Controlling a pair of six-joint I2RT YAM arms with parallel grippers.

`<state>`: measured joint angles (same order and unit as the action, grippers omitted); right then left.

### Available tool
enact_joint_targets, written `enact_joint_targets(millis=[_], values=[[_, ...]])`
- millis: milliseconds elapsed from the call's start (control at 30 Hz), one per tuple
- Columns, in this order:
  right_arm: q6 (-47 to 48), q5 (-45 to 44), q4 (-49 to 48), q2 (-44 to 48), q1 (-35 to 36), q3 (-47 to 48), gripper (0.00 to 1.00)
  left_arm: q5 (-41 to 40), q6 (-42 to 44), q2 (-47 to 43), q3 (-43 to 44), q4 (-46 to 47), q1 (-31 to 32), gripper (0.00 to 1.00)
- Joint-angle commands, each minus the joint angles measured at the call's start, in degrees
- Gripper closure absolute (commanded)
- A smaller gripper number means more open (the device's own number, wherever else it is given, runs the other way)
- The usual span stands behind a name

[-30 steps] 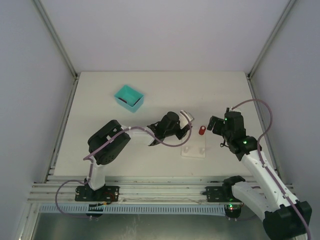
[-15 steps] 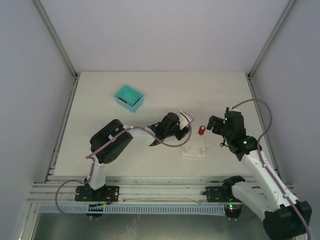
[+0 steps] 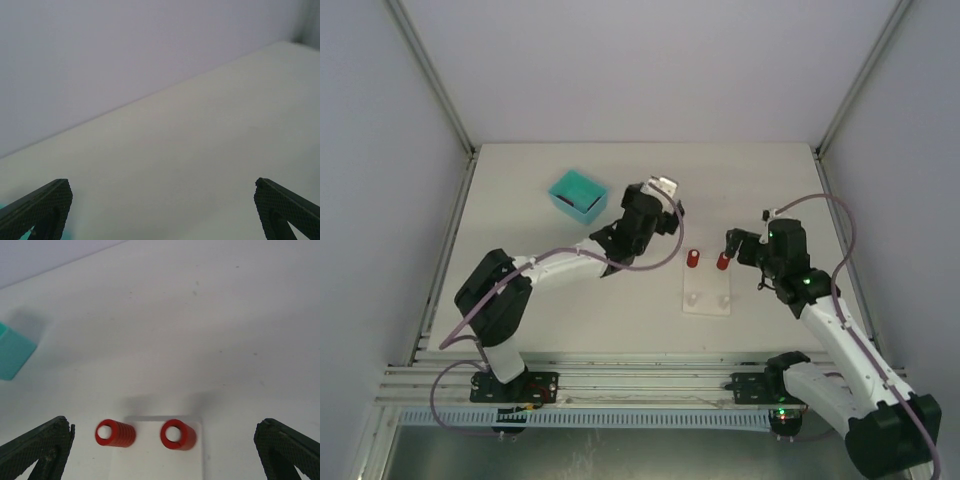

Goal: Install the large spring

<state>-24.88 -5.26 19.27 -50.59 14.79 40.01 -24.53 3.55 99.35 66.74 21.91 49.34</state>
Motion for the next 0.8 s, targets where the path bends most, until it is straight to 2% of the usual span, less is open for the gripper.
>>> enact_joint_targets(millis=[0, 133, 233, 300, 367, 433, 533, 633, 767], values=[[-1.7, 6.4, -7.0, -3.4, -0.1, -1.8, 0.01, -15.4, -5.4, 2.0, 7.1, -12.9, -5.5, 0.01], [-6.4, 9.6, -7.0, -5.1, 0.1, -2.6, 0.01, -11.7, -18.5, 5.8, 16.8, -29.4, -12.4, 0.0], [-5.9, 10.0, -6.3, -6.1, 1.3, -2.4, 0.01, -7.8, -26.6, 7.8, 20.8, -36.7, -16.7, 0.07], [-3.5, 6.5, -2.0, -7.2, 2.7, 0.0, 0.0, -6.7, -31.1, 8.8, 23.2, -40.1, -19.0, 0.16], [0.0, 3.6, 4.3, -8.8, 3.6, 5.4, 0.01, -4.4, -35.1, 9.7, 25.2, -44.1, -21.4, 0.3], [3.3, 2.3, 11.0, -10.8, 4.3, 11.4, 0.01, -2.7, -38.7, 11.8, 28.3, -49.4, -23.2, 0.37], [5.0, 4.8, 16.5, -12.0, 4.5, 16.2, 0.01, -3.0, -42.3, 15.8, 35.0, -58.1, -25.3, 0.45], [3.1, 7.6, 16.3, -10.9, 4.5, 16.4, 0.01, -2.8, -46.8, 18.8, 40.5, -64.2, -27.6, 0.5], [2.6, 9.1, 16.4, -11.9, 4.5, 18.9, 0.01, 0.9, -48.6, 20.1, 42.1, -65.5, -30.4, 0.56]])
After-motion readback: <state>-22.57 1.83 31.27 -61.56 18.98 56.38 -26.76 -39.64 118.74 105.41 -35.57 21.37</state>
